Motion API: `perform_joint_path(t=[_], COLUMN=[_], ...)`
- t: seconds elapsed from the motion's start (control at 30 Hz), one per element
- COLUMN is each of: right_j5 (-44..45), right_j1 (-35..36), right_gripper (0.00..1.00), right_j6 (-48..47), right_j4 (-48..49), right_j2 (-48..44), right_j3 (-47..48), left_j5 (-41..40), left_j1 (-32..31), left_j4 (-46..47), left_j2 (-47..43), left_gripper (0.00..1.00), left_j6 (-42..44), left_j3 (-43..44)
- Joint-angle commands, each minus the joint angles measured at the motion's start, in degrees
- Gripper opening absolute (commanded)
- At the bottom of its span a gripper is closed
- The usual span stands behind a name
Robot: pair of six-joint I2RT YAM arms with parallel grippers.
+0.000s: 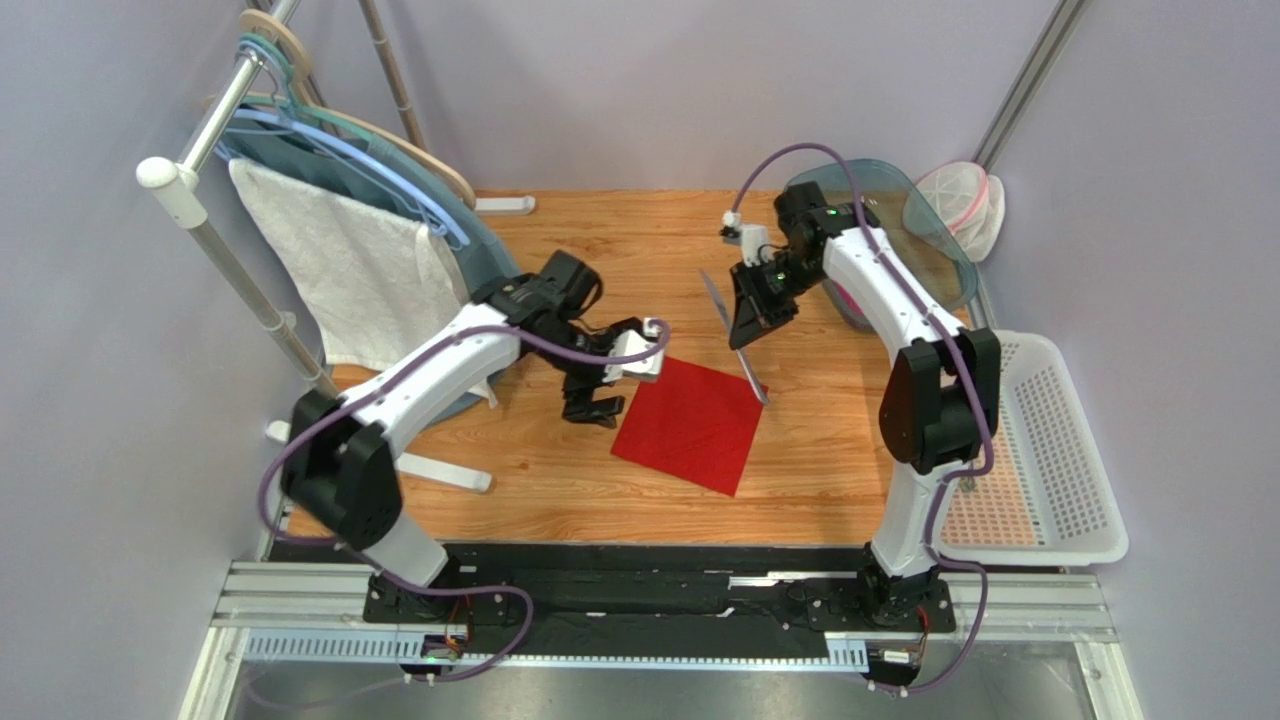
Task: Place the utensils on the paper napkin and roll it up
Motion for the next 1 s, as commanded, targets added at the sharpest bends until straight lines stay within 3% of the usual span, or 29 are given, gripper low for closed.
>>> perform_joint_path(t=[0.0,0.23,0.53,0.63,0.8,0.97], right_j5=[-2.5,-2.9,-3.6,-4.2,-4.5,-4.6], right_j1=[-3.7,-9.1,-12.7,-13.8,-15.1,-15.7], right_gripper=[0.0,0.0,0.0,0.0,0.0,0.0], right_j6=[2.4,3.2,1.6,1.1,0.9,0.8], right_j4=[-1.1,-1.0,-2.4,-3.1,-3.9,-4.3], right_j2=[-2.7,-5.3,-5.8,-5.5,-4.7,-4.0], right_j3=[-3.0,-5.1,-4.7,-3.8,-2.9,-1.7], left_j5=[0.3,0.5,-2.7,-5.3,-6.5,-9.0], left_j1=[-3.8,-8.0,-9.5,-9.5,-9.4,-9.5], left_j4=[-0.5,-7.1,-13.8,-14.7,-14.6,-1.1], left_j2=[11.1,32.7,41.6,43.7,44.8,38.0], left_gripper=[0.92,0.93,0.92,0.89,0.78,0.78], left_j6=[20.4,26.7,30.0,26.7,13.6,-6.8], left_j3=[9.8,26.5,31.7,32.5,34.0,22.8])
